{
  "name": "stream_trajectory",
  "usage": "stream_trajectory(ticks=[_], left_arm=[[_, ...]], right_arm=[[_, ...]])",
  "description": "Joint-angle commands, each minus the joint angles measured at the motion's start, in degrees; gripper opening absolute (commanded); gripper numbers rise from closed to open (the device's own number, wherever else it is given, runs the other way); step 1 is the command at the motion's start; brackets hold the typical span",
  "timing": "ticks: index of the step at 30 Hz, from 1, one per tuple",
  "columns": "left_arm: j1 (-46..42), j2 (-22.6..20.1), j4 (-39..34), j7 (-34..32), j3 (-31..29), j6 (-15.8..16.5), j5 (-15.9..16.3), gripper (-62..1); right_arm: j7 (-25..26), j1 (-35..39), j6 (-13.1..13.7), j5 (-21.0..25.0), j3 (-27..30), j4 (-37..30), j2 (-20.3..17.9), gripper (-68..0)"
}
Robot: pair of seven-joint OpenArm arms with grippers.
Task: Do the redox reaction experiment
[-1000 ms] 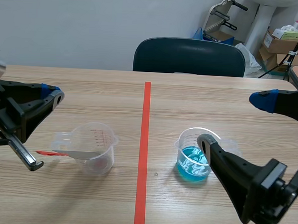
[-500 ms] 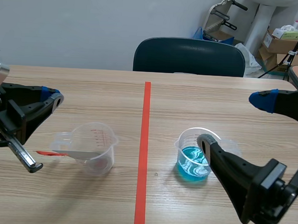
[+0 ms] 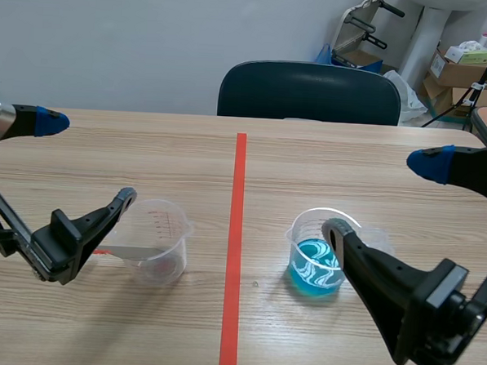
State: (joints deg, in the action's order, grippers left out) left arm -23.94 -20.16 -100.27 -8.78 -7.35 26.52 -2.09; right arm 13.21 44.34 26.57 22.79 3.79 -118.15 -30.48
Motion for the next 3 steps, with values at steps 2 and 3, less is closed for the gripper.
stream_trajectory(ticks=[2, 3], left_arm=[[0.3, 0.2, -0.5, -0.6, -0.5, -0.4, 0.6, 1.4], [0.3, 0.2, -0.5, -0.5, -0.5, -0.4, 0.5, 1.4]], right_arm=[[0.7, -0.2, 0.0, 0.9, 0.3, -1.0, -0.3, 0.4], [0.7, -0.2, 0.0, 0.9, 0.3, -1.0, -0.3, 0.4]])
